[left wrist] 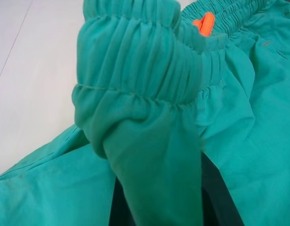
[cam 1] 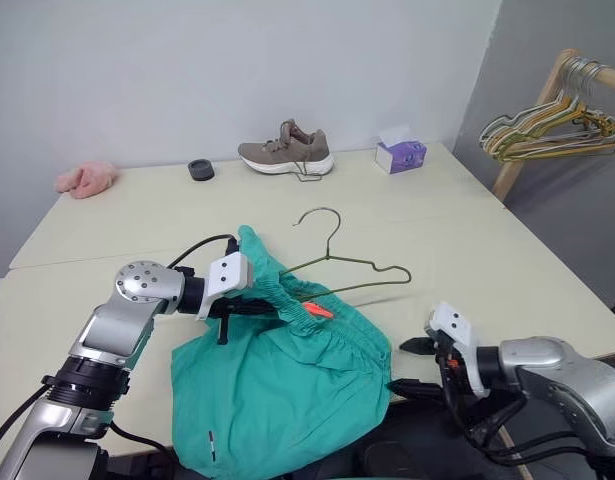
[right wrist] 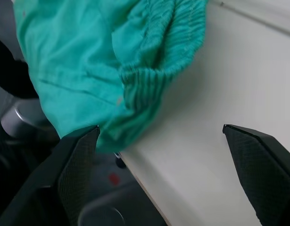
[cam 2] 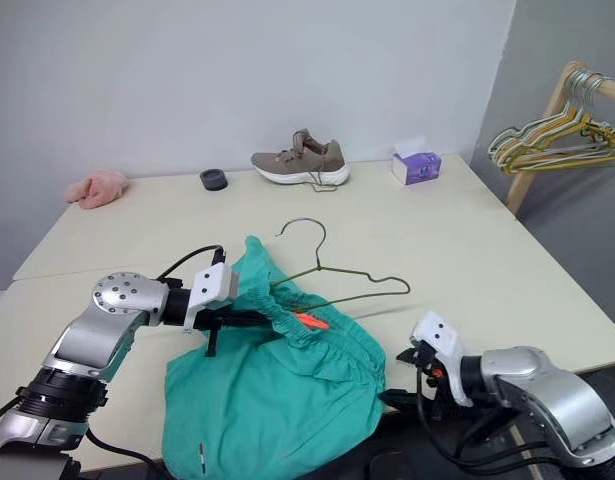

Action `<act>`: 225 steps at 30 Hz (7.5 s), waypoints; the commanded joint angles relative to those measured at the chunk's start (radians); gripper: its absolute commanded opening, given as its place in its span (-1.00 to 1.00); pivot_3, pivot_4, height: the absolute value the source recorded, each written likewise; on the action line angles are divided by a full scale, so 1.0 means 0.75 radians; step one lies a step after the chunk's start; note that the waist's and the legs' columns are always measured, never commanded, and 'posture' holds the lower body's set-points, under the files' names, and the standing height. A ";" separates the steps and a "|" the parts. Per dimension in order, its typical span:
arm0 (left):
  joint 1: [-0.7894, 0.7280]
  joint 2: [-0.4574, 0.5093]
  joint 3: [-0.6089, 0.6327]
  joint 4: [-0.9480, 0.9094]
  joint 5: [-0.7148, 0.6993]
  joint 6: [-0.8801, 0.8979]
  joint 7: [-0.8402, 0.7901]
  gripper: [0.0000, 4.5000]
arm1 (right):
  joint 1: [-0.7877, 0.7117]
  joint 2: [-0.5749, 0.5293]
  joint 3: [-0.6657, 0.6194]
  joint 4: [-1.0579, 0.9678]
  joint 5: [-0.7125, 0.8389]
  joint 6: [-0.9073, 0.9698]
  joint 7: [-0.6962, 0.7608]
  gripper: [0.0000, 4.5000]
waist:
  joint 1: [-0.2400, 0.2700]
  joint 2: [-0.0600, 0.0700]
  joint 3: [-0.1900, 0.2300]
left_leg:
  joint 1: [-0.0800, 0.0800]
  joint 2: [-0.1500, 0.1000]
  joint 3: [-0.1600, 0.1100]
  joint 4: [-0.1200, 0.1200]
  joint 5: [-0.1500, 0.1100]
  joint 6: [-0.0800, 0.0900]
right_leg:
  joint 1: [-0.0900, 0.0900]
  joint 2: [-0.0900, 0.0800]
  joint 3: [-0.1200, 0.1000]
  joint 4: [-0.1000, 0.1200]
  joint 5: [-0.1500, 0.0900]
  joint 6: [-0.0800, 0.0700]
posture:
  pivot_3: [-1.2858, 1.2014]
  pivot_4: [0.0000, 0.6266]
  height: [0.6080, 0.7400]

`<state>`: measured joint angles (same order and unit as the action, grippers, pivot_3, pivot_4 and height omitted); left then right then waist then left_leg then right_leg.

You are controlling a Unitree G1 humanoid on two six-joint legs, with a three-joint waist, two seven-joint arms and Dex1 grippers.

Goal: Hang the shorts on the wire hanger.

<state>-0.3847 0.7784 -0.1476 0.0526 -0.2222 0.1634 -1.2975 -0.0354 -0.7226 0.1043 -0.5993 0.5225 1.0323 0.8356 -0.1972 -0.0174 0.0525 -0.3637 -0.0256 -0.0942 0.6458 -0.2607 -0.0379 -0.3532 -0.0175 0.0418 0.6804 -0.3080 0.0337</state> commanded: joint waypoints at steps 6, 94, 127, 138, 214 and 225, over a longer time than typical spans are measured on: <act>-0.027 -0.003 0.046 -0.026 -0.016 0.000 0.040 -1.00 | -0.095 0.150 0.142 0.040 -0.020 0.065 -0.174 0.73 | 0.002 0.000 0.000 | 0.000 0.000 0.000 0.000 0.000 0.000 | 0.000 0.000 0.000 0.000 0.000 0.000 | -0.15 -1.00 1.00; 0.224 0.151 0.009 -0.183 -0.050 0.039 -0.041 -1.00 | -0.613 -0.180 0.436 0.208 -0.328 -0.257 0.130 0.55 | -0.005 0.005 0.003 | 0.000 0.000 0.001 -0.001 0.000 0.000 | -0.002 -0.001 0.000 0.000 -0.001 -0.002 | -0.16 -1.00 1.00; 0.045 0.007 0.229 0.060 -0.114 0.161 0.171 0.52 | -0.612 -0.129 0.344 0.299 -0.312 -0.186 0.333 -1.00 | 0.003 0.004 0.002 | -0.001 0.000 -0.003 0.000 0.000 0.000 | -0.001 -0.001 -0.003 0.000 -0.001 -0.002 | -0.15 -1.00 1.00; 0.029 -0.033 0.309 0.104 -0.195 0.226 0.289 0.67 | -0.314 -0.050 -0.165 0.323 -0.160 0.185 0.003 -1.00 | 0.005 0.003 0.001 | -0.003 -0.002 -0.004 -0.001 0.000 0.000 | -0.001 -0.003 -0.003 0.000 -0.001 -0.002 | -0.18 -1.00 1.00; -0.659 -0.910 -0.215 -0.196 -0.307 0.465 0.366 0.99 | -0.973 -0.797 -0.483 1.853 -0.516 -0.165 -0.334 -1.00 | -0.329 0.024 0.096 | 0.009 -0.001 0.072 -0.001 -0.023 0.035 | 0.014 0.013 0.072 -0.044 0.012 0.034 | -0.33 -0.56 1.00; -0.662 -0.925 -0.219 -0.201 -0.303 0.467 0.377 0.99 | -0.982 -0.782 -0.416 1.896 -0.510 -0.090 -0.172 -1.00 | -0.324 0.014 0.107 | 0.009 -0.001 0.078 0.000 -0.025 0.038 | 0.014 0.012 0.078 -0.047 0.014 0.040 | -0.32 -0.55 1.00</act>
<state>-0.8583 0.0905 -0.3152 -0.0772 -0.4387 0.5195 -1.0149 -0.7663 -1.3001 -0.2002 0.8202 0.1372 0.9315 0.6965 -0.4405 -0.0072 0.1327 -0.3569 -0.0263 -0.0362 0.6460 -0.2795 -0.0096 -0.3425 -0.0083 0.1001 0.6450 -0.2973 0.0637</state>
